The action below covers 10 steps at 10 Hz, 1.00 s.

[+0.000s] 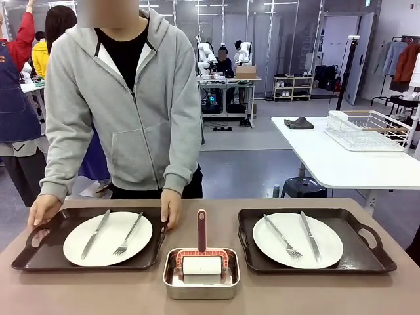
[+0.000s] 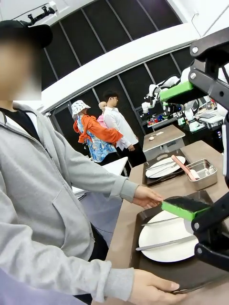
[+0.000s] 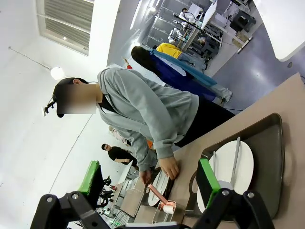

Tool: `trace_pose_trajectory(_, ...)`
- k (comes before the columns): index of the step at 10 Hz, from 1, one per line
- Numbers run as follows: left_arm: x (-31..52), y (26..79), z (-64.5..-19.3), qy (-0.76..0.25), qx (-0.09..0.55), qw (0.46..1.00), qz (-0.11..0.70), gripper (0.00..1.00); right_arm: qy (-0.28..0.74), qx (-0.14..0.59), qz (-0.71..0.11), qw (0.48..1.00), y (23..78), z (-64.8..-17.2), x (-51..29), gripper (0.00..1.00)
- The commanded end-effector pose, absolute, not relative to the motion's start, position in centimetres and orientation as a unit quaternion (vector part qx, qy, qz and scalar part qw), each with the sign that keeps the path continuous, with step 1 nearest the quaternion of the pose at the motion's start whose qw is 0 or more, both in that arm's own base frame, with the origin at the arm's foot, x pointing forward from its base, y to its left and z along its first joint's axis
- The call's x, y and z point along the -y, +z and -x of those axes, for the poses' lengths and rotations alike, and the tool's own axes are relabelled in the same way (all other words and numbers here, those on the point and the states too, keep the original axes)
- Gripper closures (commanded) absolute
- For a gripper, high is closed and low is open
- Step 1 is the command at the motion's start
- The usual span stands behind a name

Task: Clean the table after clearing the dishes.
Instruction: When the left (or right) Handle tray is removed, use the left hand (or right hand) to clean the left (or right) side of the table with the Lint Roller.

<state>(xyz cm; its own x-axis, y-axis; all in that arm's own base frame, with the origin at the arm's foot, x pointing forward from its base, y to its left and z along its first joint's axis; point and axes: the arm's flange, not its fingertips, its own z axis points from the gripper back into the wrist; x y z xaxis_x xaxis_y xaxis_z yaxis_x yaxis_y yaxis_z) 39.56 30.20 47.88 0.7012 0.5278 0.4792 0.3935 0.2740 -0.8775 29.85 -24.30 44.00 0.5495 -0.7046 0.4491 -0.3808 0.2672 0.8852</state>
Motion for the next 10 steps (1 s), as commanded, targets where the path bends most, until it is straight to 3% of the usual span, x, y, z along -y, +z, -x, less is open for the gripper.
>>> trace_pose_trajectory(1, -30.03, 48.05, -38.92, 0.048, 0.384, 0.704, 0.596, 0.0, -0.125, 0.461, -0.591, 0.65, 44.07, -29.66, 24.24, 0.0)
trace_pose_trajectory(10, -30.03, 48.05, -38.92, 0.048, 0.384, 0.704, 0.596, 0.0, -0.125, 0.461, -0.591, 0.65, 44.07, -29.66, 24.24, 0.0)
